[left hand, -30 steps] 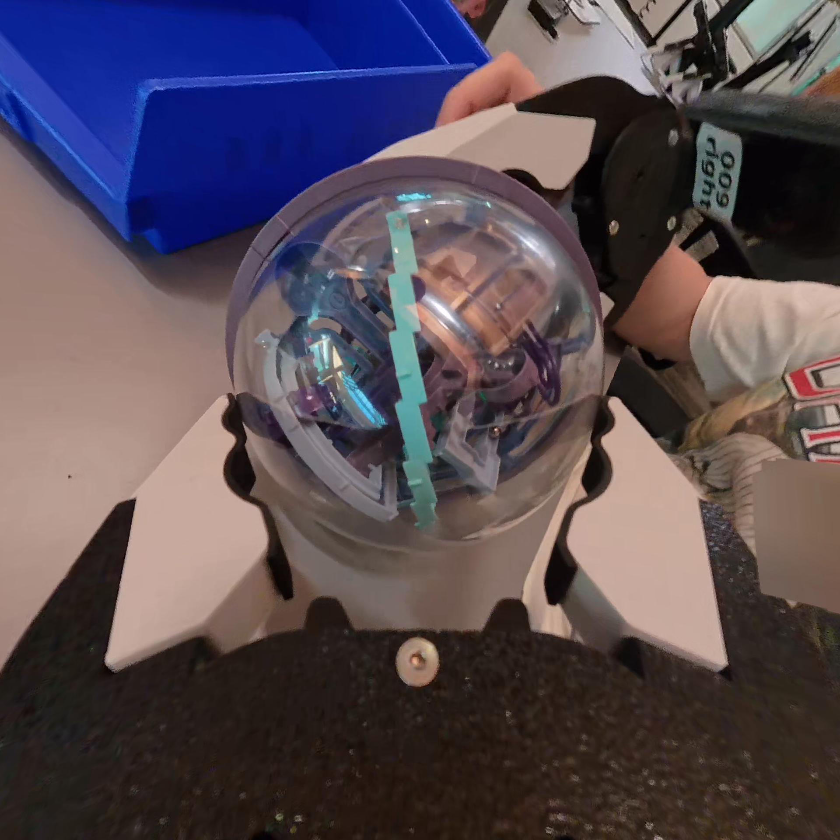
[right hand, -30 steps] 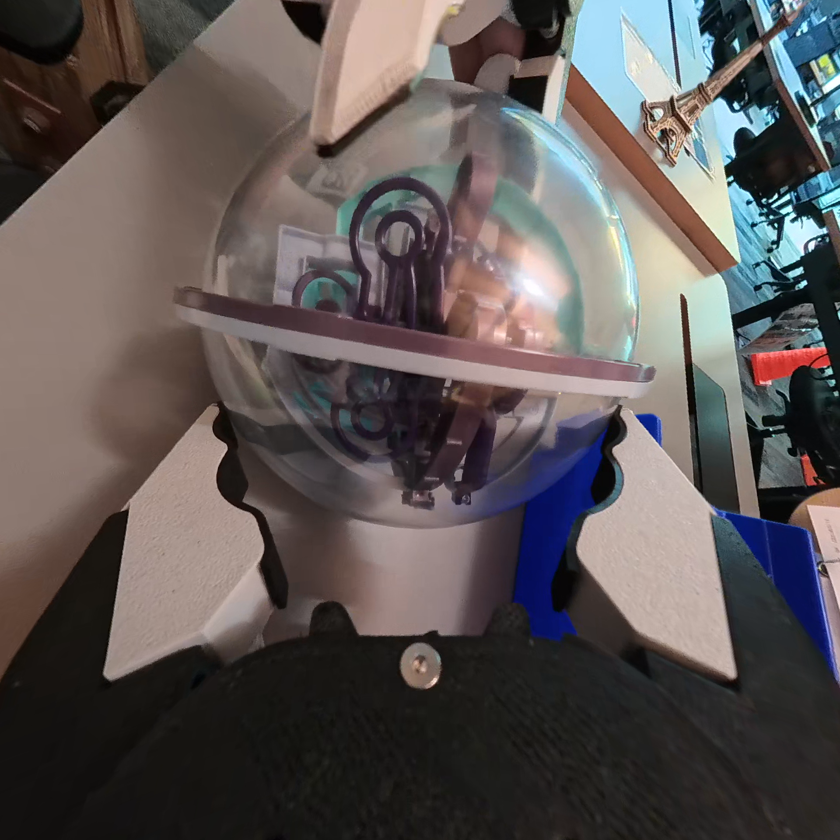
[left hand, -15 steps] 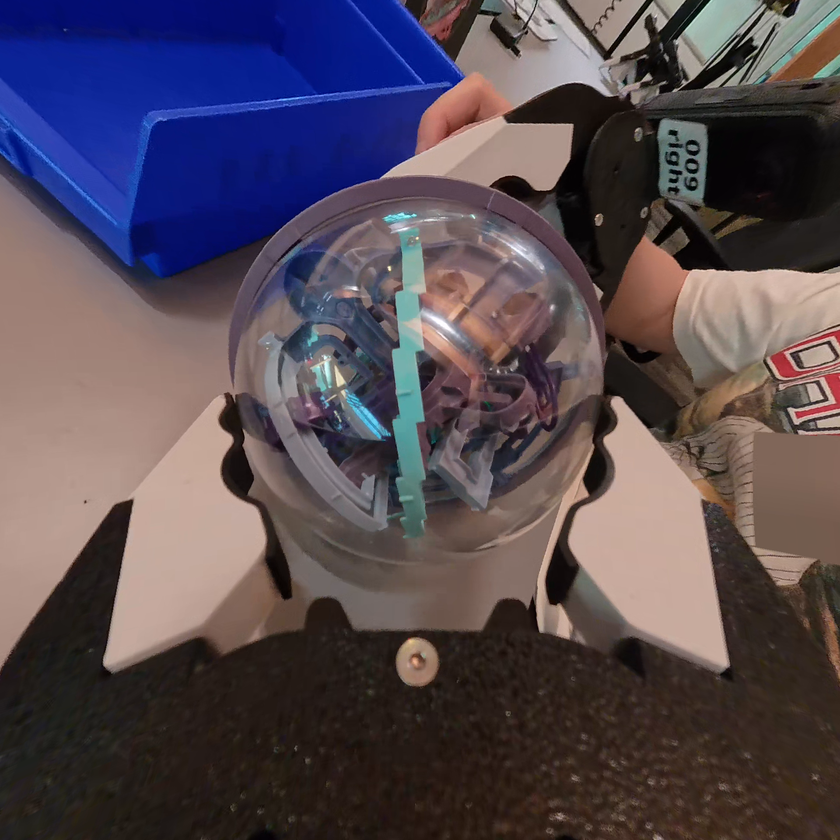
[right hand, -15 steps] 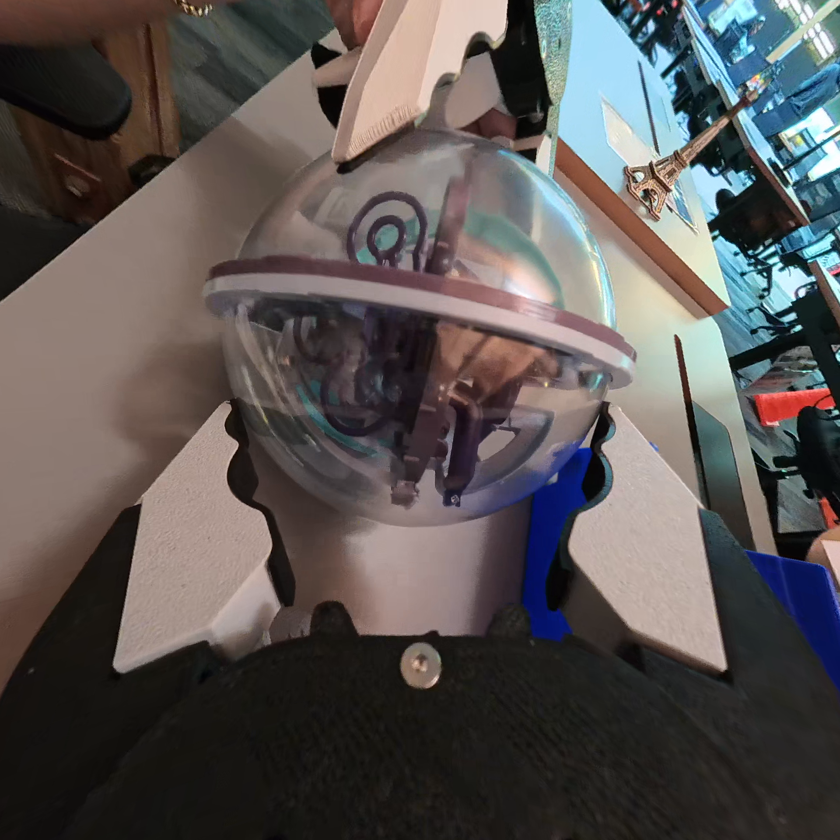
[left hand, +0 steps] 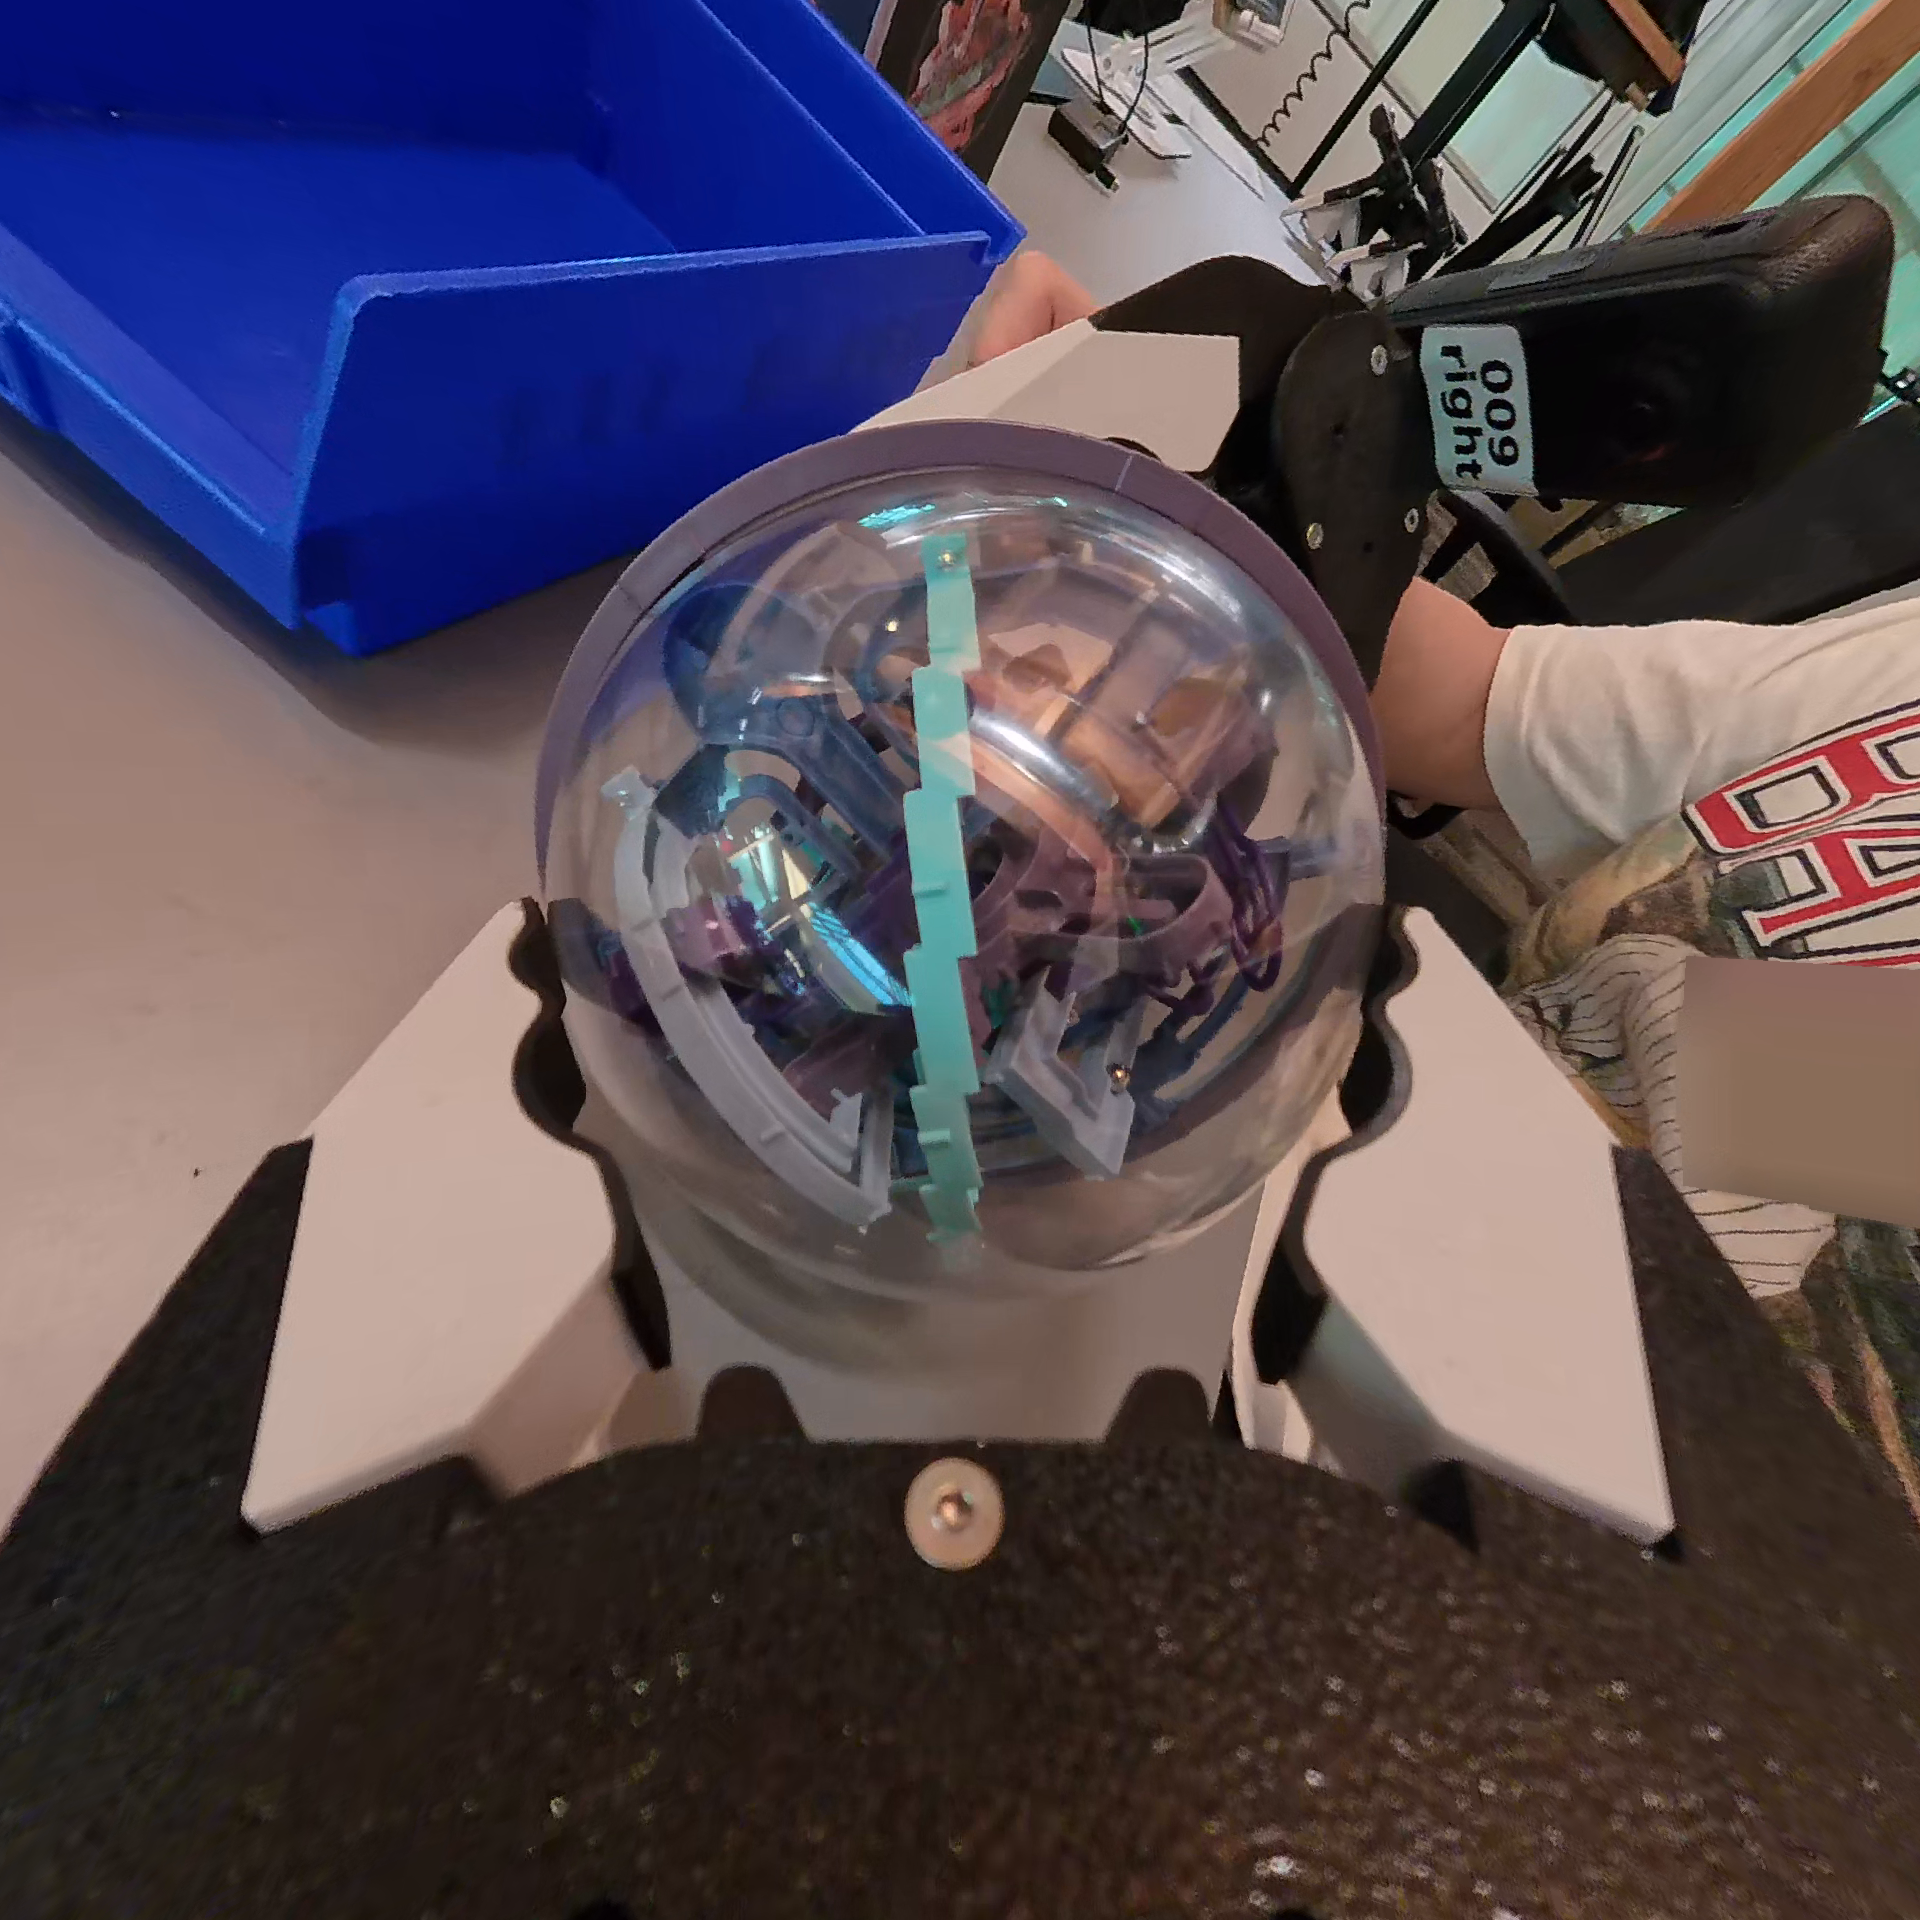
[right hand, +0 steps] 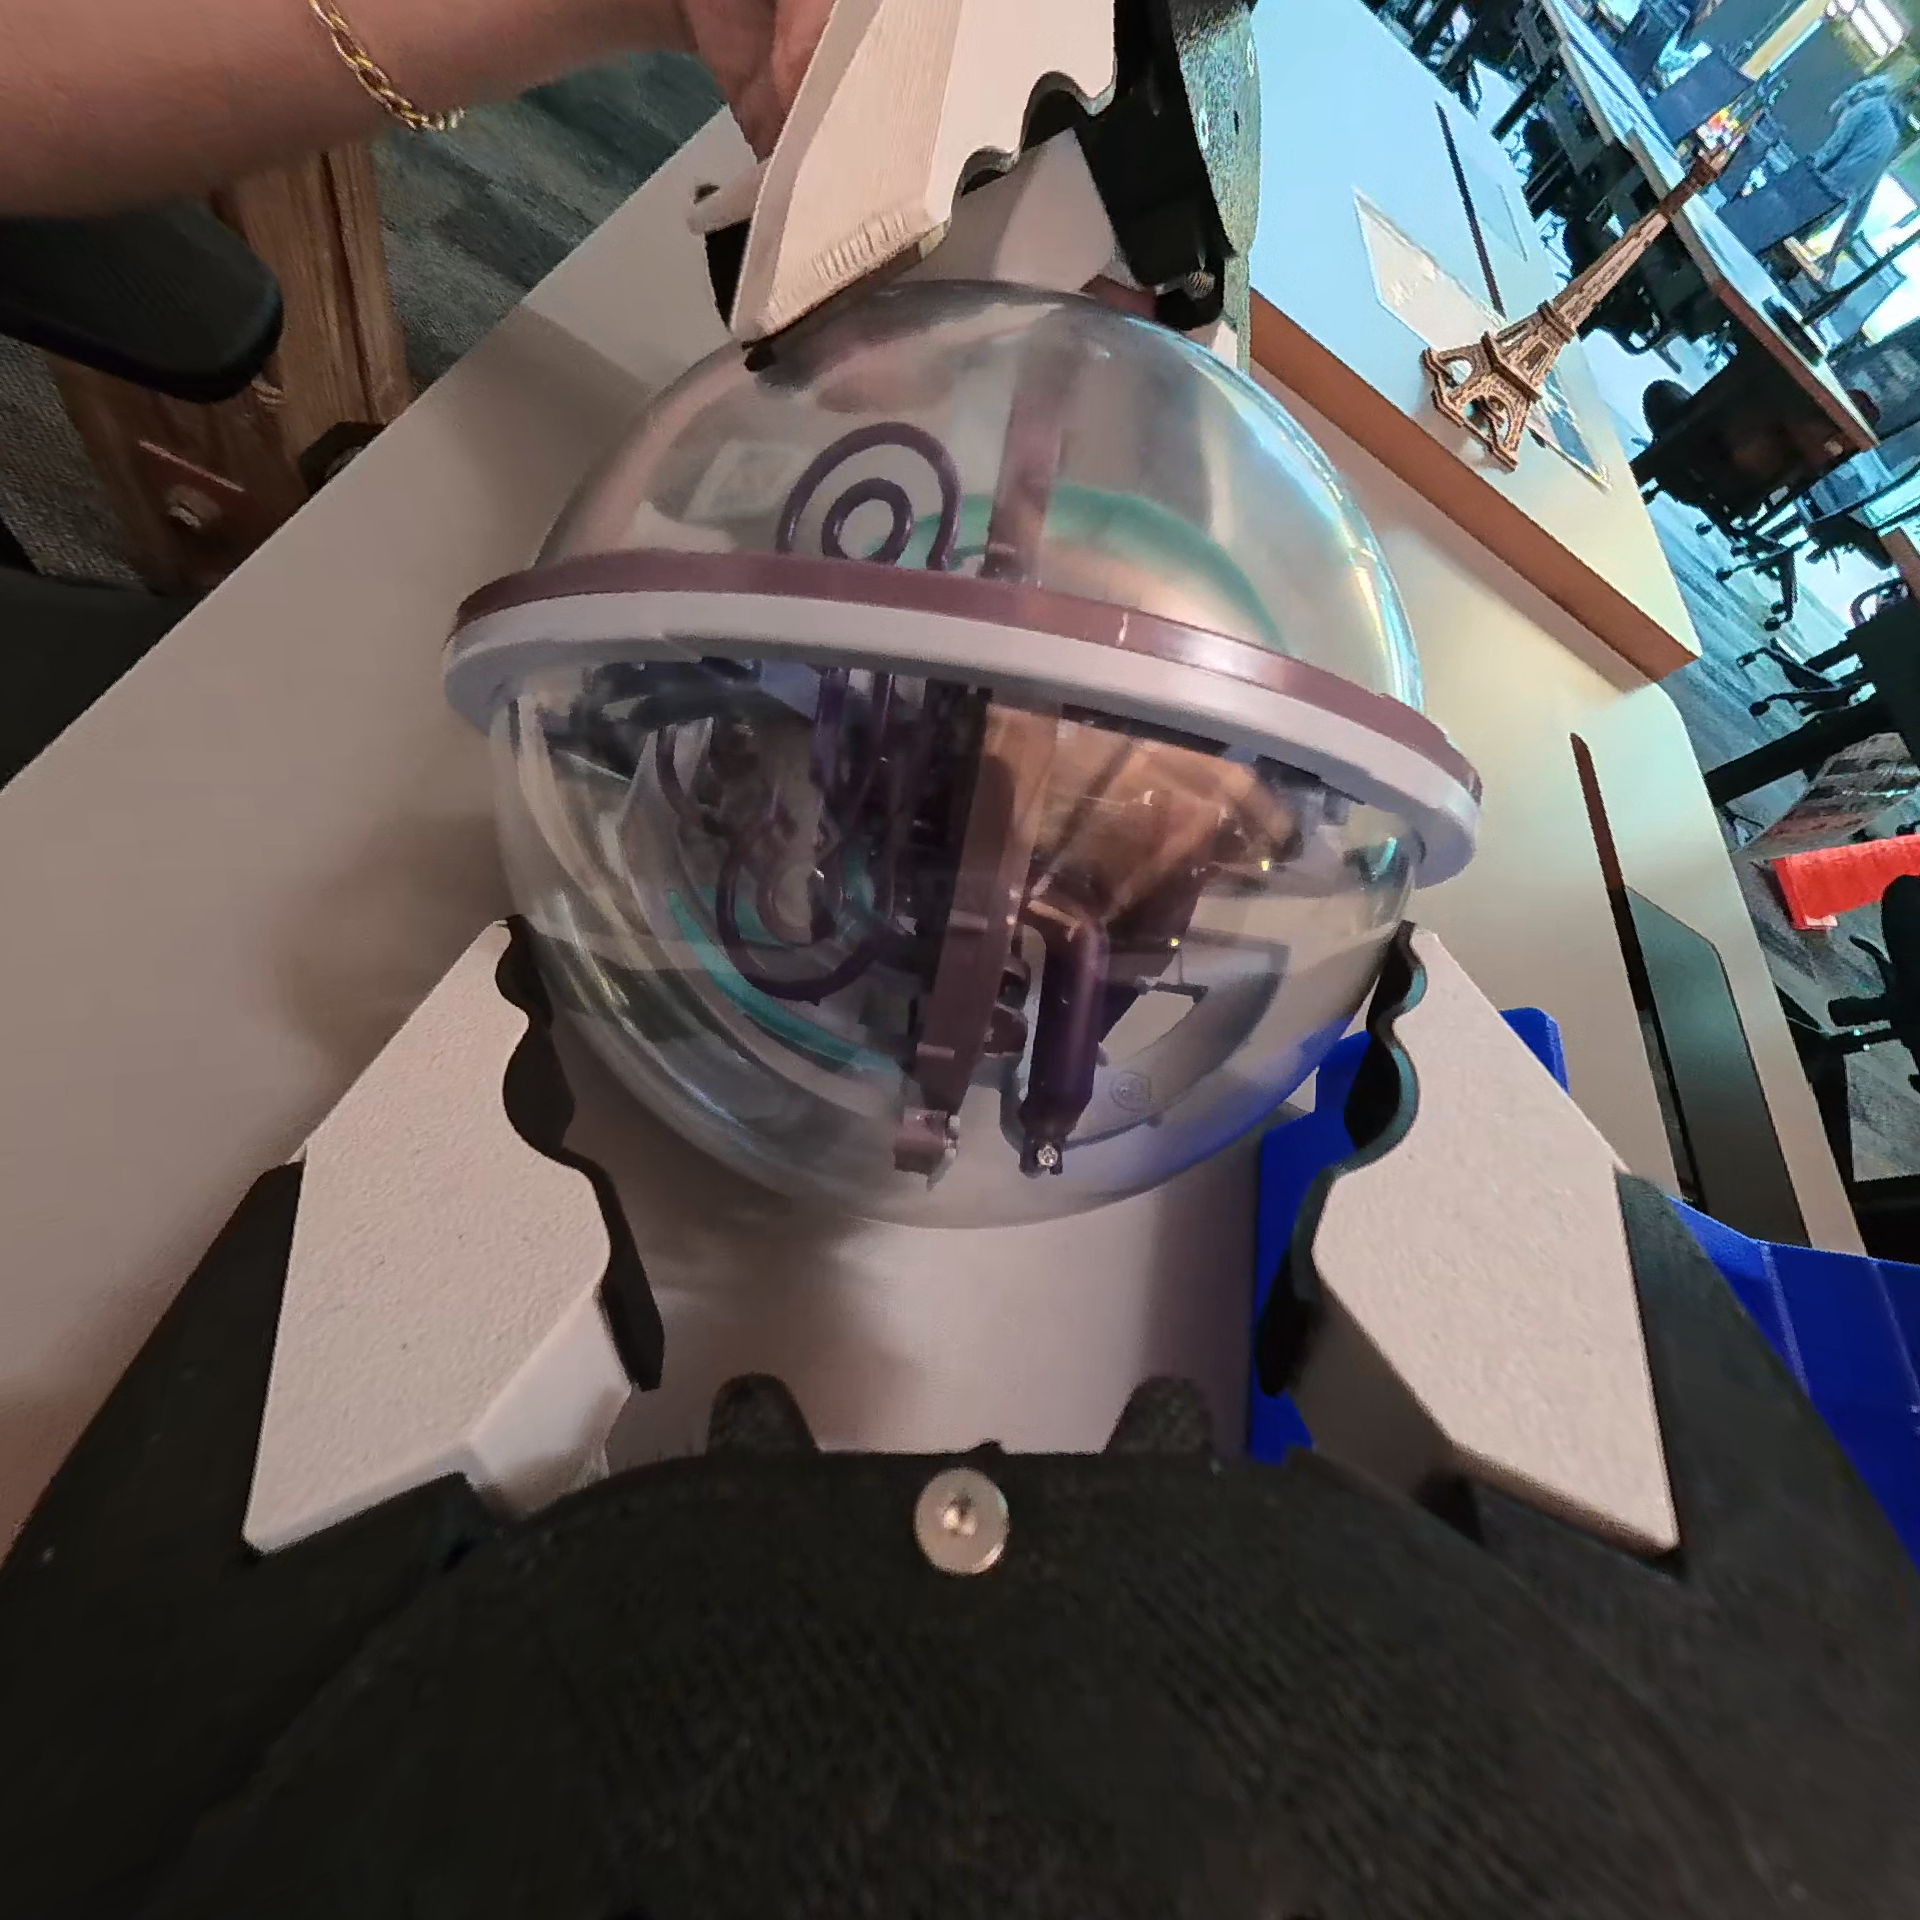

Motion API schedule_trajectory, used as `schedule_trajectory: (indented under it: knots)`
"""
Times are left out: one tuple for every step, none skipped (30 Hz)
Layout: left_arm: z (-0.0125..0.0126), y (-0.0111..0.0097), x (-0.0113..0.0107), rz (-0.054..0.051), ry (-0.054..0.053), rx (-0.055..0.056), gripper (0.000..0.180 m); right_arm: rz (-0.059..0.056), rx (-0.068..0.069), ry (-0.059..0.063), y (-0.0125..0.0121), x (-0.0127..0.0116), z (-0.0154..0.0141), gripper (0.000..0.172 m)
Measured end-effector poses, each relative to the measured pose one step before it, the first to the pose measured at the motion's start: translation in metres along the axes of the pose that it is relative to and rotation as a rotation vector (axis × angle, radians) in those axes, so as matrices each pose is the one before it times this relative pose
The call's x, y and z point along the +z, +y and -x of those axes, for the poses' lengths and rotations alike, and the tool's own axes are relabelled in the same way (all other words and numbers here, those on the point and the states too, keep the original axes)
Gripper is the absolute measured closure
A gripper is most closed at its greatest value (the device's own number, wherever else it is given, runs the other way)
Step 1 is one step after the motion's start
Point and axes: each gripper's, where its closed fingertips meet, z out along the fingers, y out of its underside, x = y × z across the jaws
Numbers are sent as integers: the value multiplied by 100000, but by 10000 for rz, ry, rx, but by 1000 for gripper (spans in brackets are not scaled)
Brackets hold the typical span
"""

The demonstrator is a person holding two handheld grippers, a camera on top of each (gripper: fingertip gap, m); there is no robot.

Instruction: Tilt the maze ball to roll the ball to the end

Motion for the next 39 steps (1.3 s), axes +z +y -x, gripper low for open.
schedule_trajectory:
  knots:
    - [1, -10, -23, -32, 40, 22, 34, 45, -3, 9, 37, -19, 14, 22]
    - [0, -12, -36, -30, 53, 24, 35, 33, -17, 7, -1, -15, 5, 22]
    - [6, -17, -30, -47, 56, 18, 35, 55, 3, 9, 13, -1, -11, 23]
    - [37, -39, -35, -57, 51, -4, 34, 61, 29, 12, 21, 25, -8, 23]
    - [29, -34, -31, -55, 48, -10, 35, 55, 38, 15, 11, 26, -22, 23]
    - [42, -40, -25, -55, 42, -9, 35, 52, 25, 11, 21, 21, -20, 23]
    - [14, -19, -28, -40, 35, 3, 35, 23, 2, 11, 4, 18, -5, 23]
    - [15, -17, -23, -32, 12, 7, 35, 29, 4, 13, 20, 8, -12, 24]
    - [9, -33, -26, -21, -4, 13, 35, 17, 18, 12, 3, 17, 0, 24]
    - [13, -46, -48, -31, -18, 20, 35, 15, 32, 9, 3, 8, -27, 24]
    - [38, -82, -96, -36, -54, 14, 36, 21, 68, 9, 28, 12, -39, 24]
    - [85, -96, -123, -36, -113, -40, 38, 33, 103, 8, 53, 13, -62, 24]
    - [148, -47, -171, 15, -174, -106, 38, 27, 93, 3, 57, 0, -68, 24]
    - [69, -44, -204, 23, -141, -89, 40, 13, 55, 5, 49, 3, -62, 24]
    - [58, -43, -227, 18, -162, -76, 41, 14, 34, 8, 68, -2, -59, 25]
    - [97, -68, -222, 18, -198, -91, 43, 36, 52, 11, 87, -1, -76, 25]
    - [-32, -93, -217, 2, -122, -88, 46, 49, 83, 23, 86, 12, -89, 25]
    - [-106, -124, -188, -26, -57, -95, 50, 77, 84, 43, 124, 26, -109, 26]
    - [94, -116, -129, -16, -182, -80, 52, 103, 63, 55, 164, 47, -100, 26]
    - [60, -149, -59, -37, -167, 10, 53, 104, 47, 54, 161, 47, -78, 27]
    - [25, -107, 15, -20, -157, 35, 53, 110, 36, 50, 150, 49, -55, 26]
    - [3, -84, 30, 1, -150, 14, 53, 126, 61, 38, 146, 45, -35, 27]
    - [-15, -74, 13, 20, -136, 8, 53, 129, 79, 15, 120, 30, 6, 27]
    - [-20, -38, 5, 18, -106, -4, 53, 114, 72, 10, 89, 17, 31, 27]
    - [-26, -18, 8, 3, -73, -11, 53, 103, 83, 5, 45, 21, 51, 27]
    - [-9, 1, 11, -4, -36, -60, 52, 34, 98, -14, -86, 15, 102, 27]
    - [7, 60, 66, 27, 9, -105, 50, -100, 121, -41, -299, -19, 131, 27]
    - [-1, 139, 108, 61, 43, -94, 47, -207, 202, -79, -487, -33, 171, 29]
    - [6, 158, 146, 88, 81, -59, 44, -251, 250, -110, -553, -67, 177, 30]
    - [-15, 128, 97, 68, 121, -3, 41, -229, 231, -108, -447, -79, 123, 30]
    - [22, 2, -10, -20, 106, 23, 41, -106, 134, -62, -127, -49, -9, 31]
    - [54, -13, -47, -34, 103, -8, 41, -142, 25, -56, -77, -29, -25, 32]
    - [47, 0, -53, -38, 95, -4, 42, -148, -9, -47, -73, -19, -13, 32]
    - [35, -6, -50, -38, 83, 8, 42, -112, -42, -34, -36, -22, -23, 33]
    - [25, -20, -52, -34, 58, 39, 42, -44, -83, -21, 15, -23, -20, 34]
    - [41, -23, -41, -31, 40, 55, 42, -18, -129, -6, 62, -19, -37, 35]
    - [44, -28, -28, -43, 53, 6, 42, -13, -148, 11, 95, 2, -53, 35]
    - [51, -61, -13, -66, 38, -12, 42, 2, -144, 32, 124, 37, -76, 36]
    - [86, -83, 1, -67, 29, -33, 42, 3, -132, 46, 154, 69, -87, 36]
